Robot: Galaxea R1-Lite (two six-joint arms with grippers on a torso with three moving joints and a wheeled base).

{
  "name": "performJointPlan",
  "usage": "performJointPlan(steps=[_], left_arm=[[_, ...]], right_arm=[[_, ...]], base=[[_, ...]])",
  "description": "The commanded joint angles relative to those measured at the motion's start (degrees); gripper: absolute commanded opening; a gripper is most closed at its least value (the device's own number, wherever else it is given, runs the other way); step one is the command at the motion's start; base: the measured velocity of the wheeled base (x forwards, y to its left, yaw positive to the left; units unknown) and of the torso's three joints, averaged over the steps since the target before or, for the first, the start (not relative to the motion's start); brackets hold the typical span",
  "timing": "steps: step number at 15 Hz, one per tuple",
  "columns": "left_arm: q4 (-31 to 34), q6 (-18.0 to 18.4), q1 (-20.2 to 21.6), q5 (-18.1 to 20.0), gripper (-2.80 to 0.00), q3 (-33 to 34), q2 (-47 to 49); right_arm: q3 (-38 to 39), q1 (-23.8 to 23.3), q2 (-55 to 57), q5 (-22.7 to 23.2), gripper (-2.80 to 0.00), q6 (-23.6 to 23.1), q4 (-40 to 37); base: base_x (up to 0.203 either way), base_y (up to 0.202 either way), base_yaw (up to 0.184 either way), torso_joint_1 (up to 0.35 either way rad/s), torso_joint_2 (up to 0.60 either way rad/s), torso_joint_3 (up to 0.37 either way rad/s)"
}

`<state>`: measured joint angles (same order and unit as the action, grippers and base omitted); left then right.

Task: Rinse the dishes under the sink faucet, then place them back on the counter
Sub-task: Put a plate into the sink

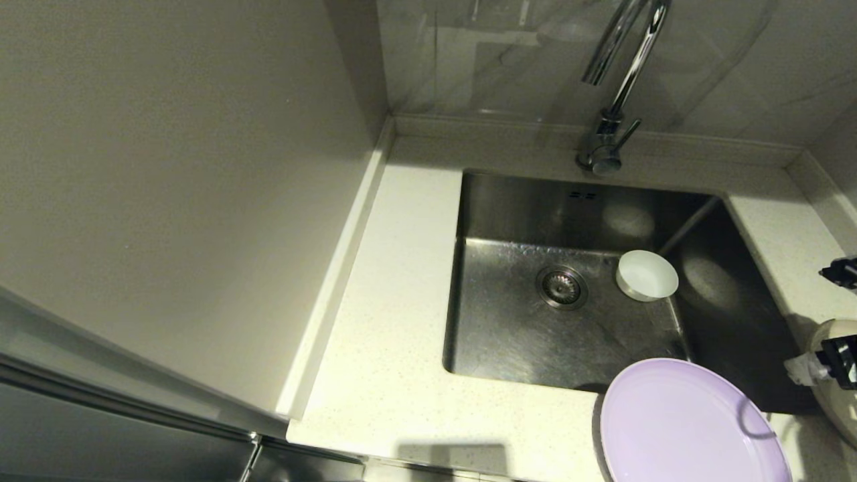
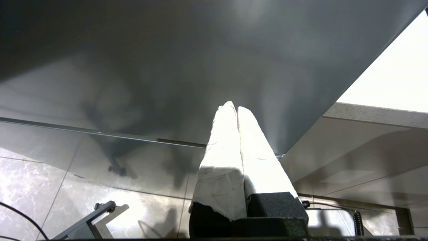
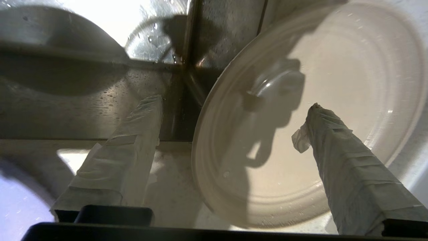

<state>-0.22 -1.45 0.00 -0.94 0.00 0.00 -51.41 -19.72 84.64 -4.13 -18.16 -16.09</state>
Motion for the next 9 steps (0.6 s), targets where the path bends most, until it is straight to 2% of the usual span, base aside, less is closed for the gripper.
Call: performJointPlan(steps=[1, 9], left_arm=[[0.0, 0.0, 0.0, 0.0, -2.8, 0.0, -0.2], [0.0, 0.0, 0.0, 0.0, -2.8, 0.0, -0.2]], right_arm=[[1.5, -0.1, 1.5, -0.1, 0.0, -0.2, 1.6], [2.7, -0.2, 2.1, -0.1, 0.0, -0.2, 3.4]], base=[[0.0, 0.0, 0.0, 0.0, 0.0, 0.0], [0.0, 0.0, 0.0, 0.0, 0.0, 0.0]])
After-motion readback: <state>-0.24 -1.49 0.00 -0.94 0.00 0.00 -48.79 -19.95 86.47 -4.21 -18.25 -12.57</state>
